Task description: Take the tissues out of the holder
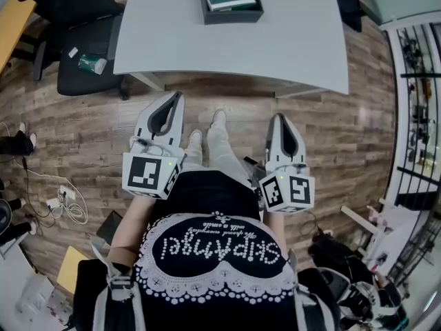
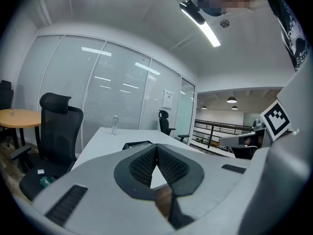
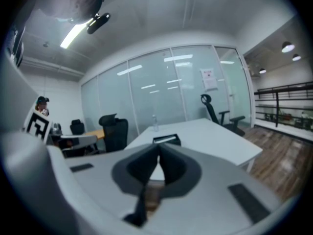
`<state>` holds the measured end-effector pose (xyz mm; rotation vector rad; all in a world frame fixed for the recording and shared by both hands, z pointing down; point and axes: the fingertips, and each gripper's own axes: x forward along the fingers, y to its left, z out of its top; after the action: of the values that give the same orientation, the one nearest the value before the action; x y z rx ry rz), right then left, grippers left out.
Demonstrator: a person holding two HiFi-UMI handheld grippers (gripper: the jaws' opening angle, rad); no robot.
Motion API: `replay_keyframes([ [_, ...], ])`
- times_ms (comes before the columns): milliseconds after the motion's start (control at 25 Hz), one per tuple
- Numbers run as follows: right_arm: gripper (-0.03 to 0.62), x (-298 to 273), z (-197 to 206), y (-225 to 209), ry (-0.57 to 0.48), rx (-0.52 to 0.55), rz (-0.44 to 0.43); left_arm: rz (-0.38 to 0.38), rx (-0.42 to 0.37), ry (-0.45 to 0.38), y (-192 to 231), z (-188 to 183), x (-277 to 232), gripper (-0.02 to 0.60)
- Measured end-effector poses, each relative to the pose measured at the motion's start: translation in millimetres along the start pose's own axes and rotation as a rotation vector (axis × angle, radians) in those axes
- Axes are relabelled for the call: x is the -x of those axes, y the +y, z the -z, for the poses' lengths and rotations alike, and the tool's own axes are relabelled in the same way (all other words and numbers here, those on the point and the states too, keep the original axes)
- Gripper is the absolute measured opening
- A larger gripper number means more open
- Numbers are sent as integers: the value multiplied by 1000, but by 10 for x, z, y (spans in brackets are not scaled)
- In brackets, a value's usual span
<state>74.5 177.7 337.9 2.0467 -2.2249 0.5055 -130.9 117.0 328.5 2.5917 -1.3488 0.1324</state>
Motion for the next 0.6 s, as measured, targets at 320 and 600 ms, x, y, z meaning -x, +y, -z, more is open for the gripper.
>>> replay_keyframes([
  [320, 34, -460, -227, -475, 11, 15, -41, -37, 0, -30, -97, -181, -647, 23],
  [600, 34, -835, -445, -852, -7, 27, -95, -86, -2, -60, -218, -299, -1068, 23],
])
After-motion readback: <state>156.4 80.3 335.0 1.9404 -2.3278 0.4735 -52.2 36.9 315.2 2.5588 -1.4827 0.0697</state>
